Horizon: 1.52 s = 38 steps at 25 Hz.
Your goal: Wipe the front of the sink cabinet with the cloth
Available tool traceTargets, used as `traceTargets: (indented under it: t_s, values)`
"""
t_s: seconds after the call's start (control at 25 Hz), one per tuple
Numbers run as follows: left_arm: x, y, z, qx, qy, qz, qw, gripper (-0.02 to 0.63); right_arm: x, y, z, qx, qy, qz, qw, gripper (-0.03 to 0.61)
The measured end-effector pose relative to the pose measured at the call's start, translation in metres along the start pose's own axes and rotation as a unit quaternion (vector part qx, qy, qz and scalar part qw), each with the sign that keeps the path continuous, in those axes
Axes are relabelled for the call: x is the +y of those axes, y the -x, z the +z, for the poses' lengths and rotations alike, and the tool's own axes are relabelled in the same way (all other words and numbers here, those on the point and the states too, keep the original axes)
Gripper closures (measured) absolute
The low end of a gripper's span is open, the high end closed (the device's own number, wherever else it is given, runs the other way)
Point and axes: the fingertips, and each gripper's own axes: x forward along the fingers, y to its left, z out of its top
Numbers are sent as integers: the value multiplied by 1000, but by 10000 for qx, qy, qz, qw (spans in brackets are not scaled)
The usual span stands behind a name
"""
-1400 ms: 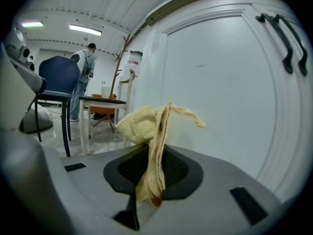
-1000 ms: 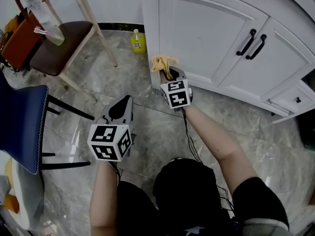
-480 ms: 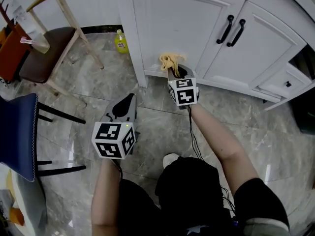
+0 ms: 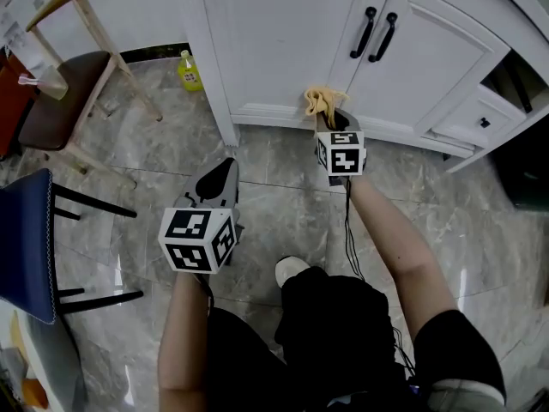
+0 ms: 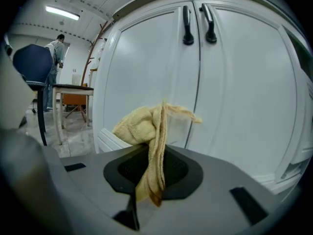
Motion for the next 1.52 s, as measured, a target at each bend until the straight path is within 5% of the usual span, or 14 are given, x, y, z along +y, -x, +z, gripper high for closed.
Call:
traceTargets:
  t_s: [0.36,0.56,0.76,1.04,1.36,1.52]
  values:
    - [3,56,-13,-111,75,92,9999,597,2,53,0,67,22,-185,9998,497]
    - [31,93,-15,-229,169,482,9984,597,69,58,20,-75,507,563,9971,497]
    - [87,126,-4,-385,17,1260,9913,597,182,35,69,-446,958,1630,9810,499]
    - [155,165,50,-543,-297,2008,9777,597,288,33,137,-213,59,2627,9646,499]
    - [157,189,60,-81,852,2335,9686,597,277,80,144,758,305,2817,9560,499]
    - [141,223,94,206,864,2425,9661,597,267,110,181,1040,212,2764,9552,499]
